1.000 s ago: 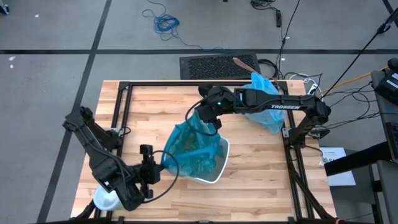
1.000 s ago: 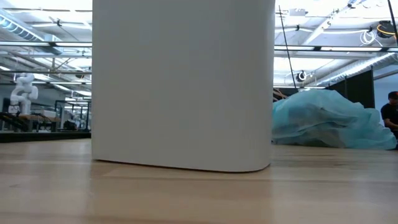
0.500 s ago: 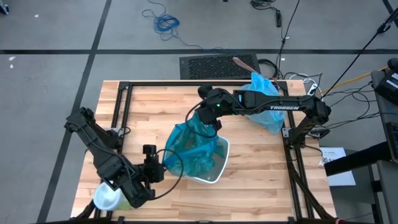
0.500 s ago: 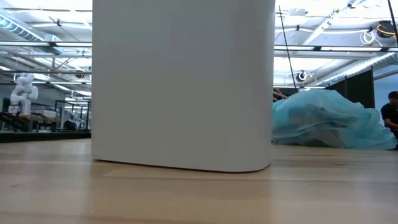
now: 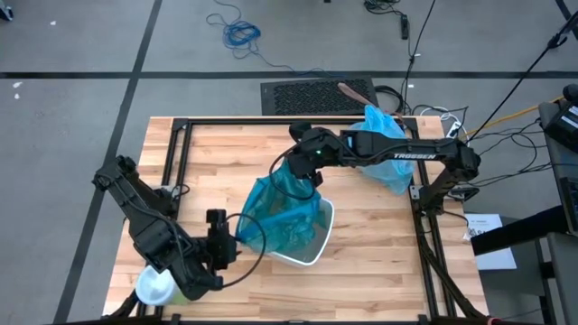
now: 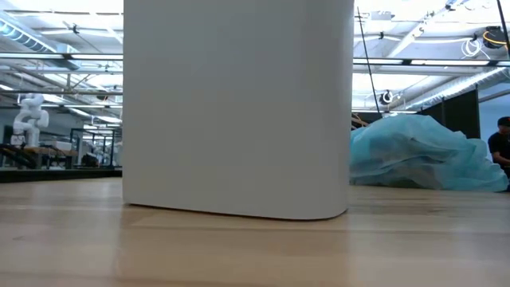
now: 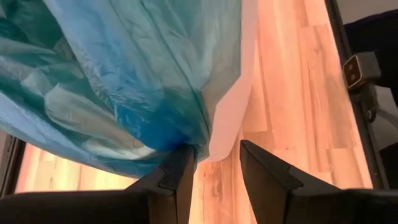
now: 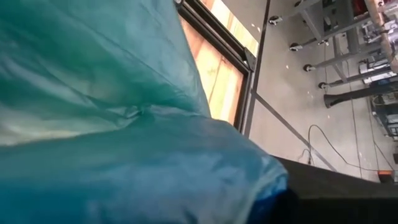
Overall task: Place trash/remove bag and relplace
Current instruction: Insert the blue trash bag into the trash bin
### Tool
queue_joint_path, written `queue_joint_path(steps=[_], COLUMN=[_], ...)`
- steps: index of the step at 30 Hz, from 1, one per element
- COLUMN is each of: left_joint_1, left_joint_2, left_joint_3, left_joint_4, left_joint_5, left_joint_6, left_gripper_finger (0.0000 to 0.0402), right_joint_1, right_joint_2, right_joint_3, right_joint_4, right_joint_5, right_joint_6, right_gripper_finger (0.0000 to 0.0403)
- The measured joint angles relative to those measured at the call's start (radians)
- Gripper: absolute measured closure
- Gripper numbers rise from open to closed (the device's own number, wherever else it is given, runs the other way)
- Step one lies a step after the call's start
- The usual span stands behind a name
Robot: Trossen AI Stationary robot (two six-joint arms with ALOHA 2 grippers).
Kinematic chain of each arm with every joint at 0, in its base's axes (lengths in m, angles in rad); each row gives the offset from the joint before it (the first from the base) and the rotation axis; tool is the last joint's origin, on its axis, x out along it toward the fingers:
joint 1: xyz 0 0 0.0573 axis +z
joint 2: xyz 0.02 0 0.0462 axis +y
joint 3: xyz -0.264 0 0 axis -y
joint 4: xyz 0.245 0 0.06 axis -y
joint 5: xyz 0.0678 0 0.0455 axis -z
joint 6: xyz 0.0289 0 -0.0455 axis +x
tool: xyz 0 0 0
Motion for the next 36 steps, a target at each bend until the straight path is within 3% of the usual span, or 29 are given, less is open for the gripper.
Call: queue_joint_path(steps=[8, 24, 31, 34, 36], left_joint_1=[-0.001, -0.015, -0.026, -0.026, -0.026], left_joint_2=[0.0, -0.07, -0.072, -0.096, -0.128], left_joint_3=[0.002, 0.002, 0.002, 0.024, 0.035], left_joint_4=[-0.025, -0.092, -0.088, -0.126, -0.144], left_joint_5=[0.057, 0.059, 0.058, 0.028, -0.056], left_joint_6=[-0.002, -0.088, -0.084, -0.083, -0.063], left_gripper_finger=[0.0273, 0.0274, 0.0275, 0.0275, 0.0275], right_joint_1=[0.019, 0.019, 0.019, 0.019, 0.019], right_joint_2=[-0.016, -0.016, -0.015, -0.015, -0.015], right_joint_3=[0.0, 0.0, 0.0, 0.0, 0.0], right_joint_4=[-0.031, -0.074, -0.103, -0.102, -0.103], right_joint_5=[-0.003, -0.007, -0.009, -0.009, -0.009], right_joint_6=[0.016, 0.055, 0.092, 0.086, 0.076], right_gripper_finger=[0.0403, 0.0403, 0.0372, 0.0354, 0.0345])
